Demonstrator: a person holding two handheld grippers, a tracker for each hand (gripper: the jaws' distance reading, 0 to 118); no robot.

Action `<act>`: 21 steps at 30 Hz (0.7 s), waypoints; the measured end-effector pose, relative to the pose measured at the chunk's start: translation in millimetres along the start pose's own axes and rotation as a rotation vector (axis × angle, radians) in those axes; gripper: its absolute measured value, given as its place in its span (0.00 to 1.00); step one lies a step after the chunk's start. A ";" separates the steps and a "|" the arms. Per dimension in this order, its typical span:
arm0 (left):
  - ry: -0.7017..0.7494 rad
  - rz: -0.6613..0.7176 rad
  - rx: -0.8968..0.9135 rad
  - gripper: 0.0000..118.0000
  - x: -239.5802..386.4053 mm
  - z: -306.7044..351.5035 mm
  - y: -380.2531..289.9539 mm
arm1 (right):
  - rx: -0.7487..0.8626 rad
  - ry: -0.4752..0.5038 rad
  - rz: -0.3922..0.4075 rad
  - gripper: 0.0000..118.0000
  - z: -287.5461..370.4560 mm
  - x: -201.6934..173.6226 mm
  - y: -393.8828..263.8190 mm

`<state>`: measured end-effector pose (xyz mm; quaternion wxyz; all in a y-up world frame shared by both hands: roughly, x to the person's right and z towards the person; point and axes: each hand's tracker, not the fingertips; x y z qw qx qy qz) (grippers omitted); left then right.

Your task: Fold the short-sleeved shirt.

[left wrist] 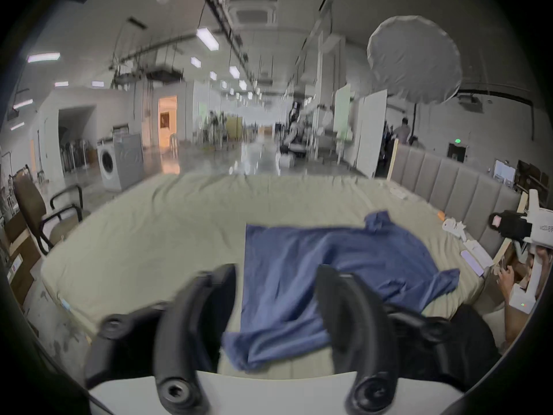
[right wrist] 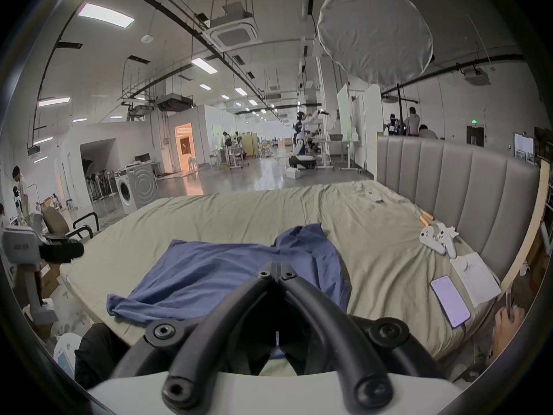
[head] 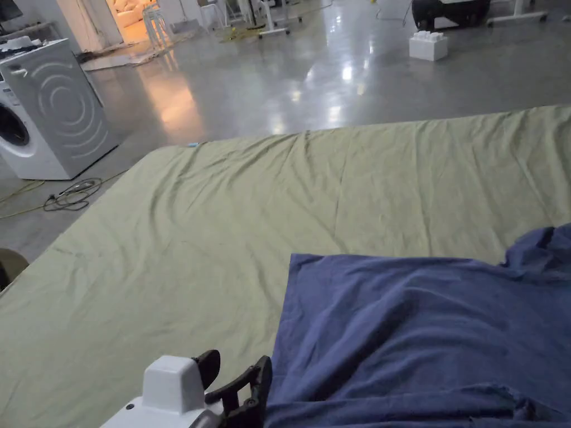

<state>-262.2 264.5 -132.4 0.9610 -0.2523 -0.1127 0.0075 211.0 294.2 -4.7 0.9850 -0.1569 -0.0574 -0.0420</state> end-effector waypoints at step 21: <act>0.075 -0.108 -0.546 0.12 -12.6 -127.1 -79.5 | -0.155 -0.106 -0.012 0.01 -2.3 33.4 -31.9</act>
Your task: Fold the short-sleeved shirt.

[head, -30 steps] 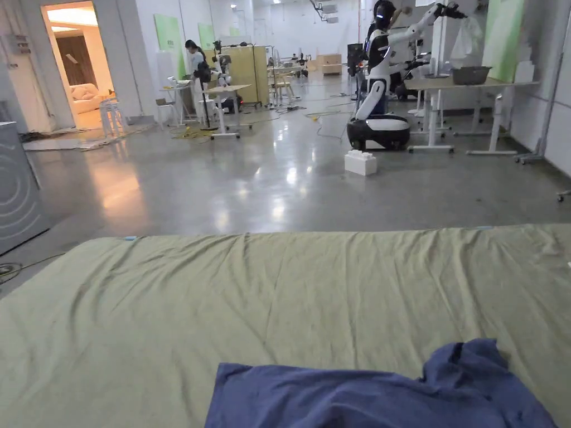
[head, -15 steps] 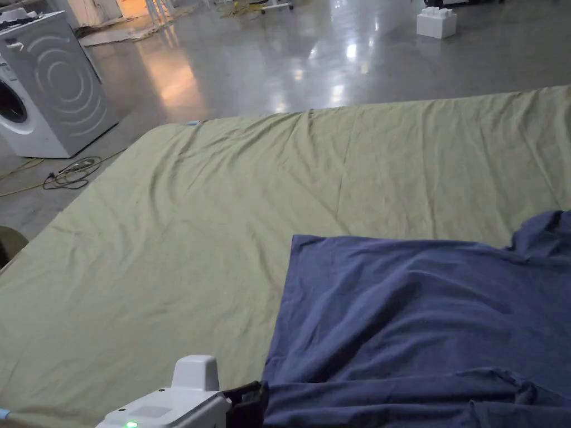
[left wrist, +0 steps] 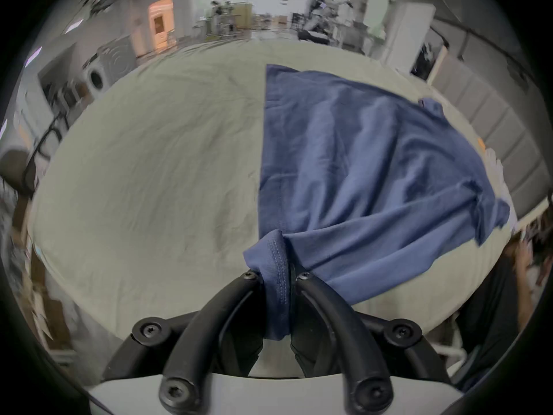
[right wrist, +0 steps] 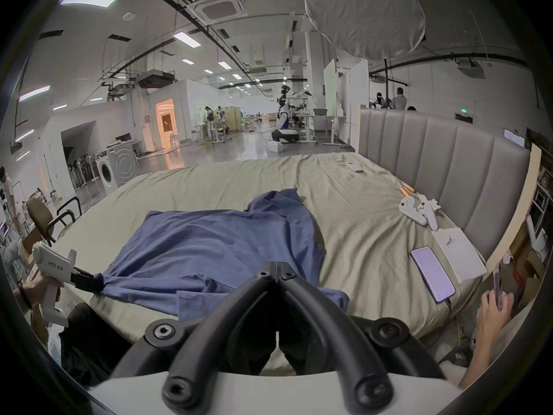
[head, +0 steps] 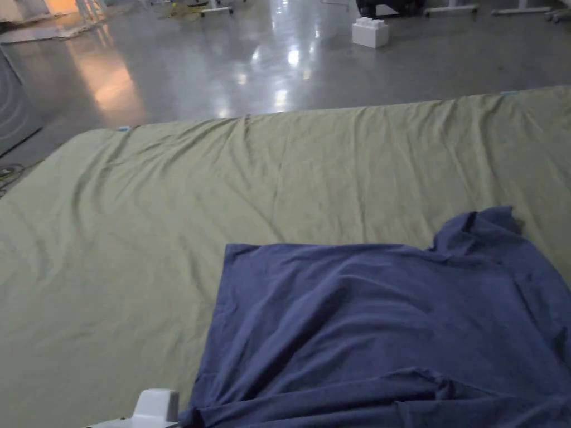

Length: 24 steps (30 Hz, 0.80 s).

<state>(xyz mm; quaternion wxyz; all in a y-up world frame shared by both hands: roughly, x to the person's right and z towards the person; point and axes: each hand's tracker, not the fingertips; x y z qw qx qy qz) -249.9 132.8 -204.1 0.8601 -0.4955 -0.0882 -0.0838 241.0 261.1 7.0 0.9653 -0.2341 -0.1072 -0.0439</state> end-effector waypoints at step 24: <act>0.003 -0.015 -0.025 0.12 18.0 3.4 4.1 | -0.361 0.025 -0.156 0.05 -148.3 79.7 -52.9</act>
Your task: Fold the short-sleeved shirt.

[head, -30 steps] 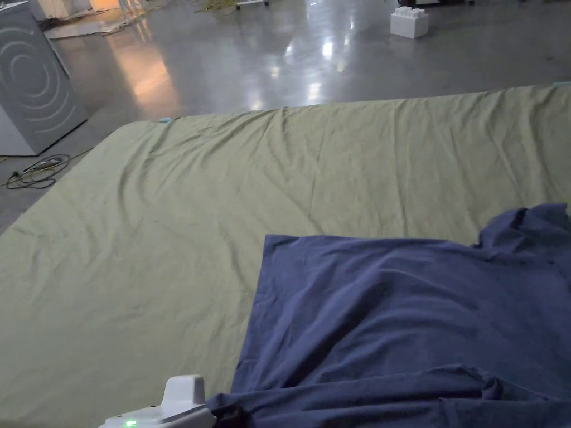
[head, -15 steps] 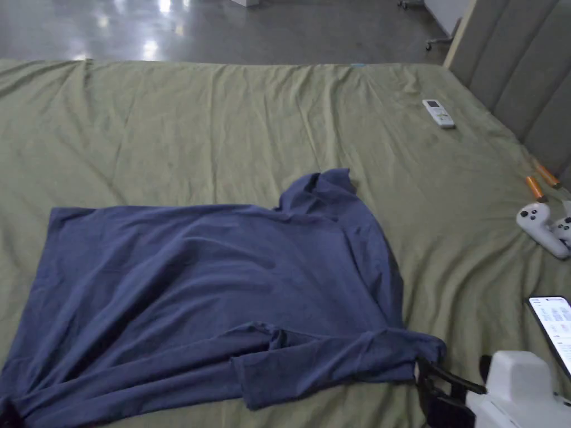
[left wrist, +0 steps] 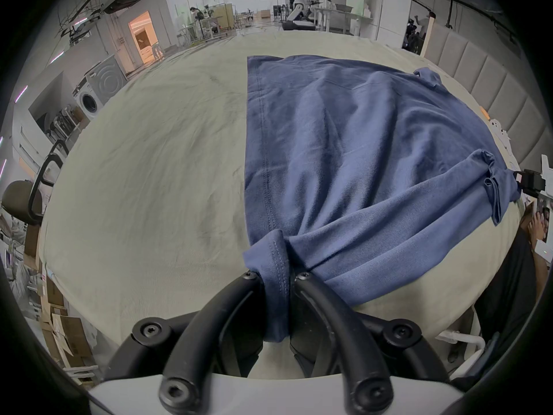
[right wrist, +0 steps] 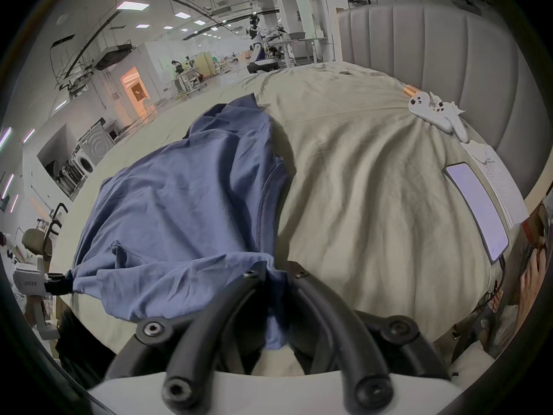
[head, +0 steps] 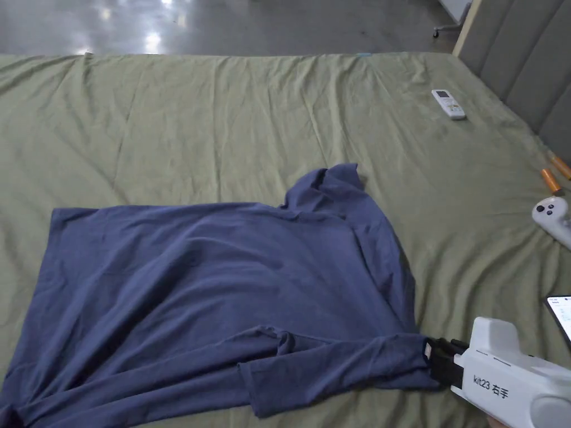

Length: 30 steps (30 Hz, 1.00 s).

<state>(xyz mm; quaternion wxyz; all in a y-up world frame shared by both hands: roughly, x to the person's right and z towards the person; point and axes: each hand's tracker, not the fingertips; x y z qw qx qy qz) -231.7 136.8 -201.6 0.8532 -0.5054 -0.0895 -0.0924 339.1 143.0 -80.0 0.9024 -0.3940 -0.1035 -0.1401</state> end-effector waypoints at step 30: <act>-0.042 0.299 0.277 0.11 -71.3 -89.2 156.3 | 0.005 -0.047 -0.039 0.06 -129.1 -21.0 140.1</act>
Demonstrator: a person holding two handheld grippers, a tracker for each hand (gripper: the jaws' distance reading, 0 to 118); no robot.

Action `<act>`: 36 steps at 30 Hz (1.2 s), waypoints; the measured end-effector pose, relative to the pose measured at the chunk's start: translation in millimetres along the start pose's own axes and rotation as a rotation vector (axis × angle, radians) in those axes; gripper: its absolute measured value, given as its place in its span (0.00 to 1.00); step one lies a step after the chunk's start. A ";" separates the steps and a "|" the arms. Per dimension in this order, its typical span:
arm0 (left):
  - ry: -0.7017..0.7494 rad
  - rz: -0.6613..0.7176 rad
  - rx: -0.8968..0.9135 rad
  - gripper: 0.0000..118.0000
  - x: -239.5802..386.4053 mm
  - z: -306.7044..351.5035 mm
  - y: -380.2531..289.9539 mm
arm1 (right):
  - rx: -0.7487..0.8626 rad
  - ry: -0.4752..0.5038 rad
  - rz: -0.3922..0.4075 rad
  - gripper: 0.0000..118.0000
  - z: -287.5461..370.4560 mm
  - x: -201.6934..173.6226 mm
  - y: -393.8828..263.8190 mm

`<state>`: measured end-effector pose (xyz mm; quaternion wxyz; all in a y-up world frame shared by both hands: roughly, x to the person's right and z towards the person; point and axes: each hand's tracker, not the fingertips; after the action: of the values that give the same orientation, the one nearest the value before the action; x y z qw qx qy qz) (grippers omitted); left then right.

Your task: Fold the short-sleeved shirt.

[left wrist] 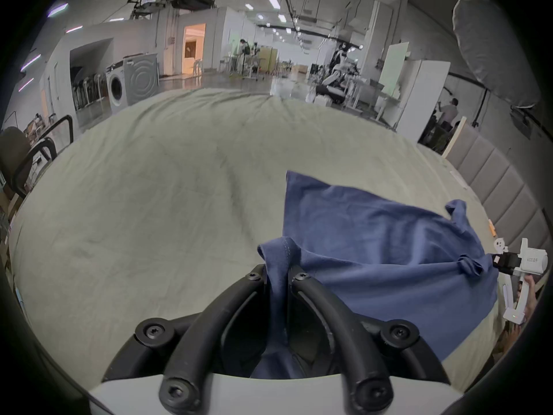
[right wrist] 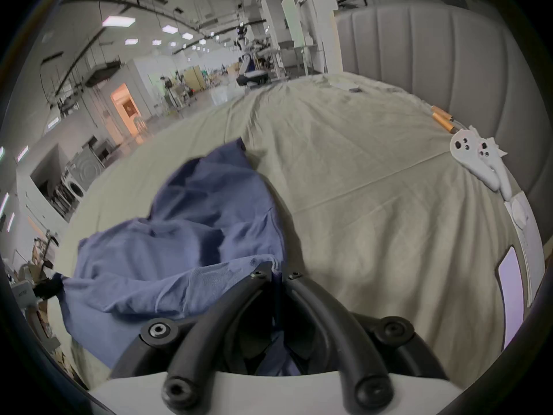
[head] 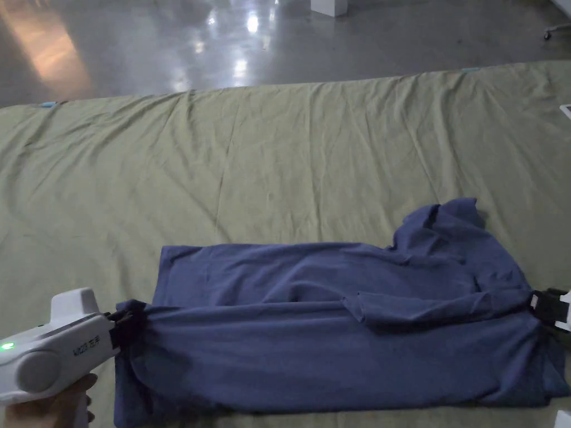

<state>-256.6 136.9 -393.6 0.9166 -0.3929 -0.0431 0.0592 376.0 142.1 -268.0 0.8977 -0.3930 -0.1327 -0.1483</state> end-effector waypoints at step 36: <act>-0.129 -0.308 0.842 0.00 117.9 412.2 -71.7 | 0.812 0.219 0.341 0.00 361.1 -121.2 -90.0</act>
<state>-186.3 399.5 -54.3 0.9902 0.0296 -0.1302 -0.0411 187.1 372.5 -14.3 0.9995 -0.0073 -0.0178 0.0252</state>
